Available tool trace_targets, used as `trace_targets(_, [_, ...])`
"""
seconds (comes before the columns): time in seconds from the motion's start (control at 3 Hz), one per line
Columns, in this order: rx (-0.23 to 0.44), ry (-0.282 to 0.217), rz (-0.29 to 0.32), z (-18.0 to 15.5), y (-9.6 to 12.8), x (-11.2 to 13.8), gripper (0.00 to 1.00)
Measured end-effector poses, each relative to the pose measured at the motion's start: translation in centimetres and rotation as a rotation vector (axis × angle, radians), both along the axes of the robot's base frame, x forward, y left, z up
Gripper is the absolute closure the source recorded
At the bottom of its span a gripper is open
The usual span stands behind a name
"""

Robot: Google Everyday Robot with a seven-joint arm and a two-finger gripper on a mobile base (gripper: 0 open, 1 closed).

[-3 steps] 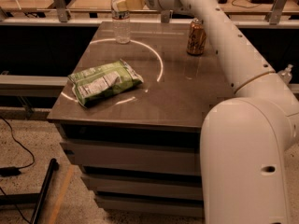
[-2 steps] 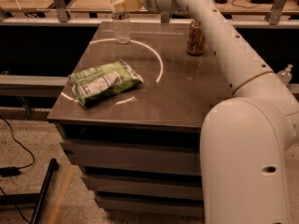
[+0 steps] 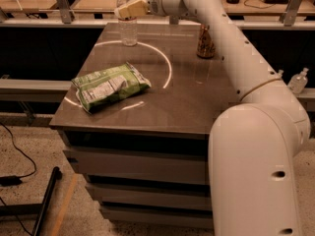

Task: Move water bottle near orange can

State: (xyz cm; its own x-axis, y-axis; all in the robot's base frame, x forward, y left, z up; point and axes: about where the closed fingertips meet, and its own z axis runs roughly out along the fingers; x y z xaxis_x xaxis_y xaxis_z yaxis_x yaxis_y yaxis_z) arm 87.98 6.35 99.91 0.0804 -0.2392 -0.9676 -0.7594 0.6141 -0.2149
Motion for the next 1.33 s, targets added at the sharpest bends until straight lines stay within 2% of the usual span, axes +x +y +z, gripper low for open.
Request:
trace_targets(1.0, [-0.032, -0.012, 0.001, -0.5, 0.5, 0.1, 0.0])
trace_targets(1.33, [-0.04, -0.009, -0.016, -1.2, 1.2, 0.5, 0.0])
